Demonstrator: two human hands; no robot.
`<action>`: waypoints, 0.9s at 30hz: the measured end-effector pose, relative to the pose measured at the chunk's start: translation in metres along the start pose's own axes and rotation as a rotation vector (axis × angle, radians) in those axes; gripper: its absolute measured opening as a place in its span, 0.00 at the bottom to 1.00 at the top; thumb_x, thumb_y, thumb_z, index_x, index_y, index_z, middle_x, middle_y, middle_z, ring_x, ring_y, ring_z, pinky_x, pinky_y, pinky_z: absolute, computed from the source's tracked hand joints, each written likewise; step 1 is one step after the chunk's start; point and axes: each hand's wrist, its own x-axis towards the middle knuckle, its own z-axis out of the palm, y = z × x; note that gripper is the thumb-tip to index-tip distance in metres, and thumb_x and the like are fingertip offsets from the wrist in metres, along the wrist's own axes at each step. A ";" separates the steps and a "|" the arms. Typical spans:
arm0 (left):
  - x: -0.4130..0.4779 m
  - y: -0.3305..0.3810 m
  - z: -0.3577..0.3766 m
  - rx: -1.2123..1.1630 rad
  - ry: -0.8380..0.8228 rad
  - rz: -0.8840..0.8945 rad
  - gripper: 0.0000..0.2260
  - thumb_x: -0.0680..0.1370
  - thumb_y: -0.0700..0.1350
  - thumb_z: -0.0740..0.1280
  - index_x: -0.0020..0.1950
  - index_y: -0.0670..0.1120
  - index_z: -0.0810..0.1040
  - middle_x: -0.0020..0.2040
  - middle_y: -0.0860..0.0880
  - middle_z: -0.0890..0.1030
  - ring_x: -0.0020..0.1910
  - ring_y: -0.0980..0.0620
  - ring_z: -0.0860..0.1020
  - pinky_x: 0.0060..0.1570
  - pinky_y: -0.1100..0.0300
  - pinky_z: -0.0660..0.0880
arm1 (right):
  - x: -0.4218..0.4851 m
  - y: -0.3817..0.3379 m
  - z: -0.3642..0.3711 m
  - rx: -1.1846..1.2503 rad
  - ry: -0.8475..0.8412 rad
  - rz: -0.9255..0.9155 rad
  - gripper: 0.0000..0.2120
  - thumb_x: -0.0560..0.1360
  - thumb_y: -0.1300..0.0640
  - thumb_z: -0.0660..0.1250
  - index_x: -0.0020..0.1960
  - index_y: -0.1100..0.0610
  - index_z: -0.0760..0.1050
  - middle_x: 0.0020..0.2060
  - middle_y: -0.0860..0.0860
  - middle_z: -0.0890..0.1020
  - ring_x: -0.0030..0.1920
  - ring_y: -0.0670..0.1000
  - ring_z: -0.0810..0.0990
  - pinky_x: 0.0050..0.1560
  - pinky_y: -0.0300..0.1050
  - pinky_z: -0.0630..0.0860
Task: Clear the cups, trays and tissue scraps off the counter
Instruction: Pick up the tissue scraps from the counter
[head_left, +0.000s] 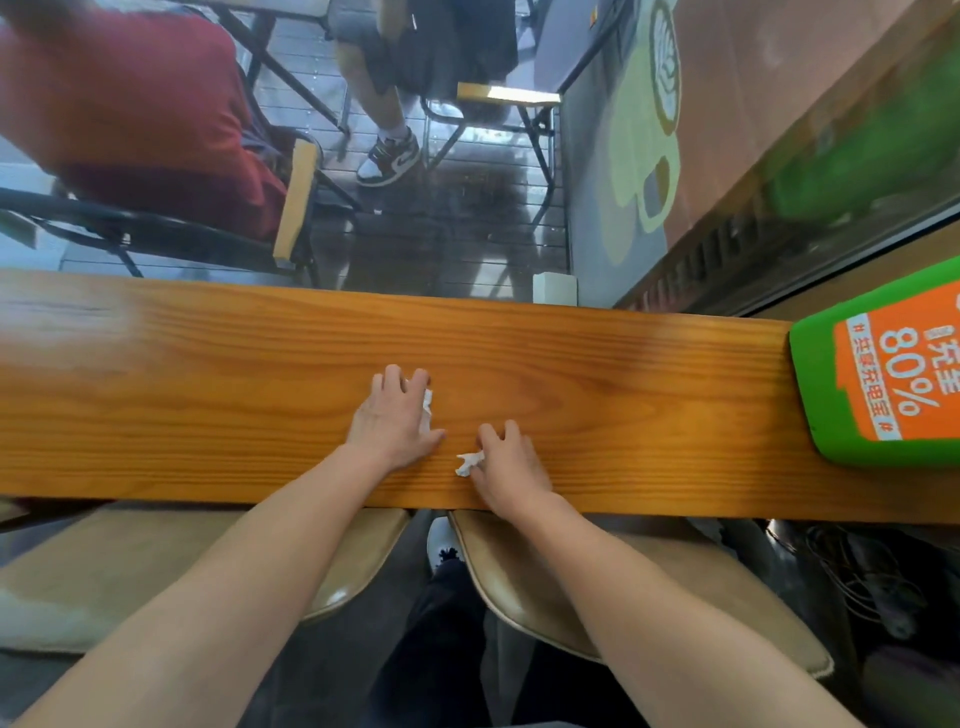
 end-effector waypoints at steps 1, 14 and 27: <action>-0.001 0.000 0.006 0.048 -0.020 0.014 0.36 0.67 0.64 0.73 0.67 0.51 0.62 0.59 0.45 0.66 0.56 0.45 0.68 0.53 0.51 0.76 | 0.001 -0.001 0.003 -0.018 0.001 -0.003 0.13 0.79 0.52 0.66 0.61 0.53 0.68 0.62 0.56 0.67 0.59 0.59 0.71 0.57 0.53 0.73; -0.013 0.010 0.012 0.010 -0.225 0.050 0.07 0.81 0.36 0.56 0.57 0.43 0.69 0.55 0.42 0.74 0.50 0.41 0.76 0.51 0.46 0.76 | -0.008 0.007 0.003 0.036 -0.029 -0.041 0.05 0.80 0.60 0.56 0.46 0.53 0.66 0.45 0.53 0.71 0.46 0.58 0.74 0.43 0.49 0.68; -0.015 0.196 -0.035 0.071 -0.082 0.304 0.16 0.81 0.55 0.58 0.40 0.48 0.73 0.44 0.45 0.81 0.40 0.46 0.78 0.39 0.53 0.76 | -0.111 0.130 -0.088 0.105 0.151 0.269 0.21 0.79 0.46 0.54 0.53 0.59 0.80 0.56 0.63 0.82 0.55 0.64 0.80 0.50 0.52 0.74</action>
